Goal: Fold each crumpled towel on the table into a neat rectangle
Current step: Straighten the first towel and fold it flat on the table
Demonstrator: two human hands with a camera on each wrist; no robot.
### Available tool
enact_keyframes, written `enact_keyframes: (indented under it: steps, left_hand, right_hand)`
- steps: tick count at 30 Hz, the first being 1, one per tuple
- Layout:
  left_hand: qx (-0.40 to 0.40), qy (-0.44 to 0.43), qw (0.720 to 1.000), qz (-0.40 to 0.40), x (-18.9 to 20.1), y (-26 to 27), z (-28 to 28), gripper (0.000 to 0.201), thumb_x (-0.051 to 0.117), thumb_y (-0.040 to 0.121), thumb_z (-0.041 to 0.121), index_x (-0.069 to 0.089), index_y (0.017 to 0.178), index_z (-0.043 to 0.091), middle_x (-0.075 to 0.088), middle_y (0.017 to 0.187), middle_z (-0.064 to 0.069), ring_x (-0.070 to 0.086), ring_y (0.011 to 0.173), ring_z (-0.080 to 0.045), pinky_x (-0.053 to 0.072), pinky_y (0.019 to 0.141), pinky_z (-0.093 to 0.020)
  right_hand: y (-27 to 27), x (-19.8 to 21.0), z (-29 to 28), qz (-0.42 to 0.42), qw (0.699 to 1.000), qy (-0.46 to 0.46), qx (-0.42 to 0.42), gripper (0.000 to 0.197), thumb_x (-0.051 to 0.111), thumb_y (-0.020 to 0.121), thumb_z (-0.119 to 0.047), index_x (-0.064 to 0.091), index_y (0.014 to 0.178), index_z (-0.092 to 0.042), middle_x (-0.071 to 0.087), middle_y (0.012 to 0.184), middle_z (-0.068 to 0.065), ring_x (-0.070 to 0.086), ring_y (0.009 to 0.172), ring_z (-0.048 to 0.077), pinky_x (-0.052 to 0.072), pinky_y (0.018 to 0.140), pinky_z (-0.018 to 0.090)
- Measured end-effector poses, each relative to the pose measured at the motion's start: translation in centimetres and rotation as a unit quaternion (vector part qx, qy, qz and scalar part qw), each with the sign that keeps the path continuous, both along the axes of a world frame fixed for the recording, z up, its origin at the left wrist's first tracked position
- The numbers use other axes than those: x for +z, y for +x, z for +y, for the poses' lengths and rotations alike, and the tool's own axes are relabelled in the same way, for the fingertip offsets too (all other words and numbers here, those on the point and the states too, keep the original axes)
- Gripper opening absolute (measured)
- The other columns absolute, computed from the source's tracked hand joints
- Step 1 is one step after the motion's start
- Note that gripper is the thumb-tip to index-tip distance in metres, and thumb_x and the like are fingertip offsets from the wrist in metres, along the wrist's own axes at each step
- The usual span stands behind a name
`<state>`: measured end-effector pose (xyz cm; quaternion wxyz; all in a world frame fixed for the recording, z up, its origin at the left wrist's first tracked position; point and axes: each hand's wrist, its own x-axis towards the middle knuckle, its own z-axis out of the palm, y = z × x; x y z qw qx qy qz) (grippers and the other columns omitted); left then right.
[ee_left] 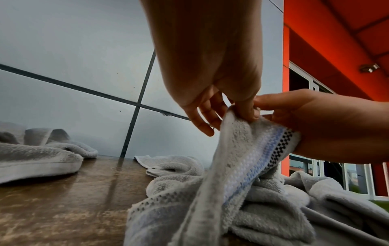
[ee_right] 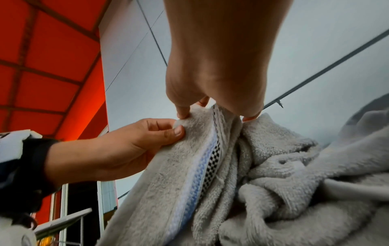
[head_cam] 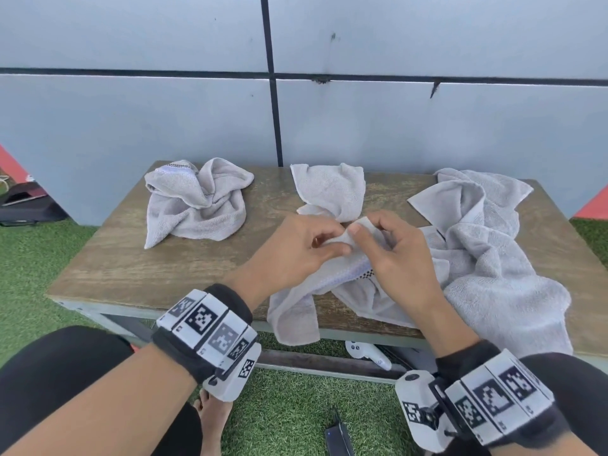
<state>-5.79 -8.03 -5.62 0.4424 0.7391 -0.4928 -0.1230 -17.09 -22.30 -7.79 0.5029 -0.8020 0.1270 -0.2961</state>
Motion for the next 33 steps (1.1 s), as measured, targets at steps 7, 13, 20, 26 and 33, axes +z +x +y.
enact_keyframes:
  steps: [7, 13, 20, 26, 33]
  left_hand:
    - [0.081, 0.083, 0.992, -0.038, -0.8, 1.7, 0.5, 0.017, 0.071, 0.091, 0.025, 0.072, 0.084, 0.009, 0.069, 0.079, -0.009, 0.062, 0.076, -0.027, 0.05, 0.073, -0.043]
    - [0.134, 0.135, 0.981, -0.036, 1.2, 3.2, 3.6, 0.022, 0.066, 0.094, 0.02, 0.072, 0.085, 0.0, 0.064, 0.069, -0.015, 0.052, 0.056, -0.018, 0.045, 0.058, -0.028]
    - [0.209, 0.179, 0.961, -0.041, 5.0, 4.1, 9.4, 0.026, 0.07, 0.093, 0.019, 0.073, 0.083, -0.005, 0.036, 0.05, 0.005, 0.034, 0.042, -0.008, 0.03, 0.044, -0.015]
    - [0.222, 0.117, 0.965, -0.068, 8.2, 3.4, 11.5, 0.031, 0.069, 0.094, 0.022, 0.066, 0.062, 0.02, 0.051, 0.051, 0.01, 0.048, 0.054, -0.003, 0.035, 0.052, -0.01]
    - [0.189, 0.007, 0.978, 0.084, 8.2, 1.9, 10.8, 0.016, 0.068, 0.094, 0.027, 0.073, 0.09, 0.012, 0.075, 0.079, 0.004, 0.069, 0.071, -0.008, 0.059, 0.067, -0.026]
  right_hand:
    - [-0.5, 0.1, -1.2, -0.093, 0.987, 0.095, -0.095, 0.012, 0.071, 0.093, -0.019, 0.073, 0.086, -0.01, 0.066, 0.077, 0.003, 0.056, 0.074, 0.017, 0.046, 0.075, 0.031]
    - [-2.4, 1.1, -2.5, -0.105, 0.978, 0.12, -0.131, 0.016, 0.074, 0.09, -0.021, 0.076, 0.093, -0.006, 0.07, 0.083, 0.012, 0.057, 0.075, 0.013, 0.048, 0.073, 0.028]
    - [-4.0, 3.0, -2.9, -0.057, 0.979, 0.099, -0.168, 0.023, 0.076, 0.088, -0.026, 0.073, 0.084, -0.004, 0.051, 0.064, 0.006, 0.042, 0.061, 0.01, 0.037, 0.06, 0.021]
    - [-5.5, 5.7, -2.8, -0.006, 0.976, 0.152, -0.158, 0.028, 0.073, 0.09, -0.026, 0.062, 0.065, -0.021, 0.04, 0.051, -0.007, 0.031, 0.054, 0.015, 0.03, 0.055, 0.029]
    - [-6.7, 8.4, -2.0, 0.046, 0.977, 0.158, -0.139, 0.019, 0.06, 0.096, -0.012, 0.059, 0.076, -0.012, 0.065, 0.059, 0.003, 0.053, 0.051, 0.015, 0.045, 0.055, 0.028]
